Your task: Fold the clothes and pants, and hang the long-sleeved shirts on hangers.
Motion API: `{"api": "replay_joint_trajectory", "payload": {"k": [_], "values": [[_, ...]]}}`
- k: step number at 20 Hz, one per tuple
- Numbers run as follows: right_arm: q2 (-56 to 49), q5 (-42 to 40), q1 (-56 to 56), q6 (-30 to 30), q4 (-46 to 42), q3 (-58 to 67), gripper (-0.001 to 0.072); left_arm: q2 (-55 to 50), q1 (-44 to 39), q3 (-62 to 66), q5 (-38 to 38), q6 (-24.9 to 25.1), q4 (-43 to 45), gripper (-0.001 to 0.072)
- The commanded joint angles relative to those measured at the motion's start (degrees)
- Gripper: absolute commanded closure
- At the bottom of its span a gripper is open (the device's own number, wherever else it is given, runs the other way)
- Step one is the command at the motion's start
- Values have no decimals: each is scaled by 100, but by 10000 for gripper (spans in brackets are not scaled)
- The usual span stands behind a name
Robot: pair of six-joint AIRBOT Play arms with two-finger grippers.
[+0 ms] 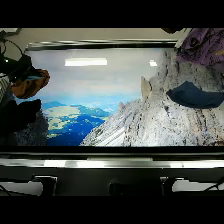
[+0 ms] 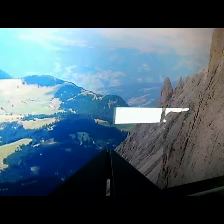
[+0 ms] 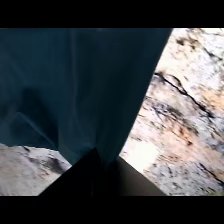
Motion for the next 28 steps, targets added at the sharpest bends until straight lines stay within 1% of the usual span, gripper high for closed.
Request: {"api": "replay_joint_trajectory", "payload": {"k": [1, 4, 6, 9, 11, 15, 21, 24, 26, 27, 28], "values": [[649, -33, -20, 210, -962, -1432, 688, 2, 4, -2, -13, 7, 2, 688], [1320, -496, -20, 675, -1237, -2780, 688, 2, 4, -2, -11, 26, 2, 688], [1681, -621, -20, 960, -1405, -3501, 688, 2, 4, -2, -13, 26, 2, 688], [2096, -632, -20, 1156, -1799, -4308, 687, 2, 4, -2, -13, 26, 2, 688], [2288, -577, -20, 1172, -2006, -4656, 687, 2, 4, -2, -13, 24, 2, 688], [2559, -415, -20, 1303, -2284, -5097, 686, 2, 4, -2, -13, 24, 0, 688], [2570, -79, -20, 1423, -2450, -5309, 685, 2, -98, -2, -11, 24, 0, 688], [2570, -55, -20, 1423, -2470, -5418, 683, 2, -155, -2, -9, 26, 2, 688], [2570, 79, -20, 1423, -2627, -5425, 681, 2, -162, -2, -9, 26, 2, 688], [2570, 166, -20, 1425, -2754, -5425, 646, 2, -162, -2, -7, 26, 2, 688], [2570, 240, -20, 1425, -2879, -5425, 505, 2, -162, -2, -7, 26, 2, 688]]}}
